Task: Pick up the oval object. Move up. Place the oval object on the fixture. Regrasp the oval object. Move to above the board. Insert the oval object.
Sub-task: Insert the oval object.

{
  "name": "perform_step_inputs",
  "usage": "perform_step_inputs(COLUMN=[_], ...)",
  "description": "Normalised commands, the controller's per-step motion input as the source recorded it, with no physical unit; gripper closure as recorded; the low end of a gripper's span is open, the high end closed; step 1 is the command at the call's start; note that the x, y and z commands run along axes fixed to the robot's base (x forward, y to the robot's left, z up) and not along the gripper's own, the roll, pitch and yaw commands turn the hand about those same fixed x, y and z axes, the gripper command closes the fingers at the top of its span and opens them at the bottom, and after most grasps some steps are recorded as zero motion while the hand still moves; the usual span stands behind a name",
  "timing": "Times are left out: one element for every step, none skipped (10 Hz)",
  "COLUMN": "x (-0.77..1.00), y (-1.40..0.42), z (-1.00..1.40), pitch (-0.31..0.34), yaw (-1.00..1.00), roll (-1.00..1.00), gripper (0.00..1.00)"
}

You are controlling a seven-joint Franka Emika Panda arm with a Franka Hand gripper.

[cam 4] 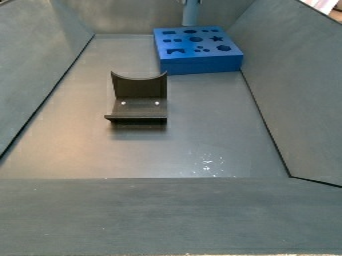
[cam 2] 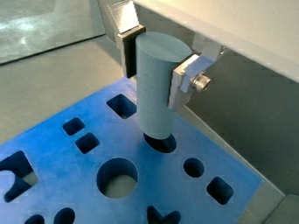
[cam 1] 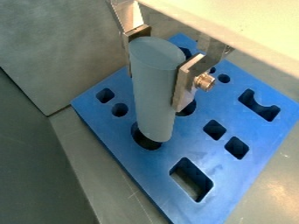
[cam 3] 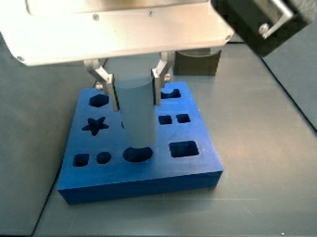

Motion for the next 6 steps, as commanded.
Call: perform_step_inputs(x=[0.0,0.05,0.02,0.05,0.0,0.0], y=[-0.14,0.0,0.0,0.0,-0.11,-0.19], z=[-0.33,-0.14,-0.2,-0.36,-0.47,-0.45], pitch=[-0.047,0.0,-0.023,-0.026,-0.086,-0.126], yaw=[0.0,0.0,0.0,0.0,0.02,0.03], roll=[0.18,0.05,0.05,0.11,0.17,0.16], gripper=[1.0,1.0,1.0,1.0,1.0,1.0])
